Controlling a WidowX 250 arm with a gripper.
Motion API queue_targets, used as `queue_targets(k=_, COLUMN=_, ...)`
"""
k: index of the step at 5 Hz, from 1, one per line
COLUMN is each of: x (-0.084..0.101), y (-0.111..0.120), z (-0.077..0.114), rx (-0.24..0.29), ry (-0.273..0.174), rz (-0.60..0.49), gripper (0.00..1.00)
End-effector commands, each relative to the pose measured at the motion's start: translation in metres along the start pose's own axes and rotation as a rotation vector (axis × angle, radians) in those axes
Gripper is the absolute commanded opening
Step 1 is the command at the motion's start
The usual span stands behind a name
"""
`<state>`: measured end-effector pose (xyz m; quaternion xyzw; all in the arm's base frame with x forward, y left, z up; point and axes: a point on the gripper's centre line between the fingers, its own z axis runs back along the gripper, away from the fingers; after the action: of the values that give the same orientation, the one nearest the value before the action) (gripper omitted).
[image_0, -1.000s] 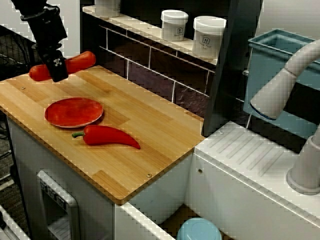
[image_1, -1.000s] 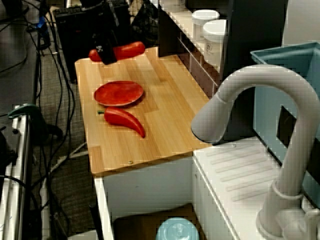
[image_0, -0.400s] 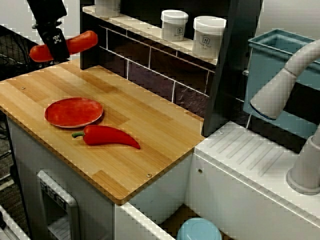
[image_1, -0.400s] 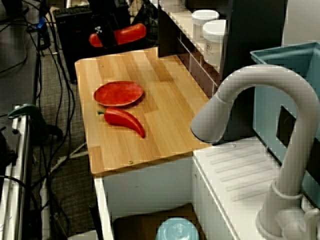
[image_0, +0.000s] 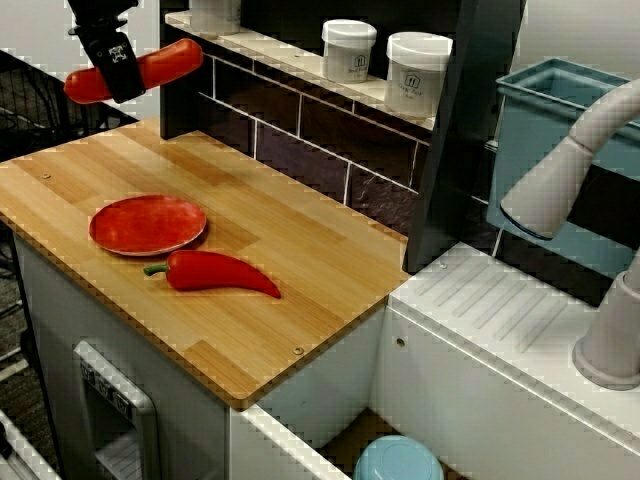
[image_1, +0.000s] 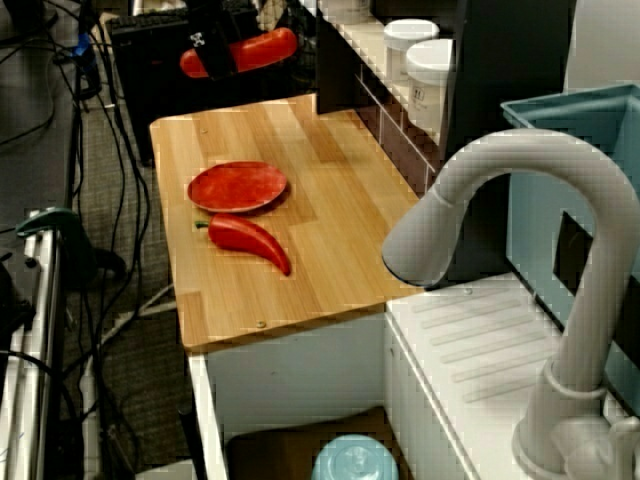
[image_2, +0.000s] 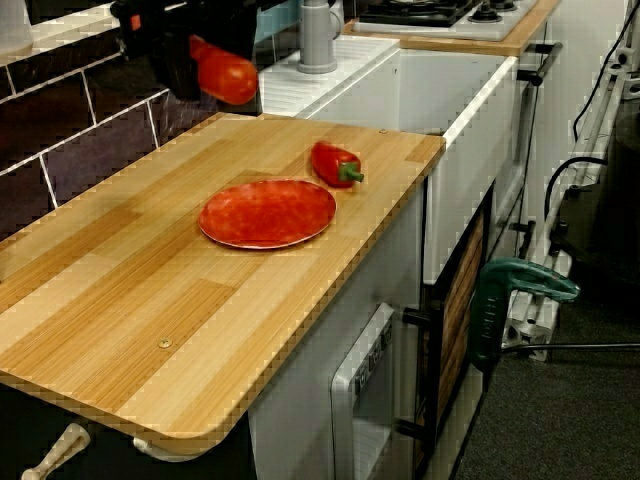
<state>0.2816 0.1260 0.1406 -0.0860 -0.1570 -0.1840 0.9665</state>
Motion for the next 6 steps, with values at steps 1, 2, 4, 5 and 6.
queue_targets(k=1, x=-0.004, y=-0.023, z=0.029, rx=0.088, ry=-0.083, rz=-0.093, gripper=0.00)
queue_targets(k=2, x=-0.001, y=-0.036, z=0.035, rx=0.083, ry=-0.112, rz=-0.129, gripper=0.00)
queue_targets(k=4, x=-0.003, y=-0.059, z=0.022, rx=0.064, ry=-0.162, rz=-0.236, gripper=0.00)
queue_targets(k=5, x=-0.004, y=-0.075, z=0.016, rx=0.059, ry=-0.193, rz=-0.280, gripper=0.00)
queue_targets(k=6, x=0.001, y=-0.087, z=0.012, rx=0.066, ry=-0.195, rz=-0.317, gripper=0.00)
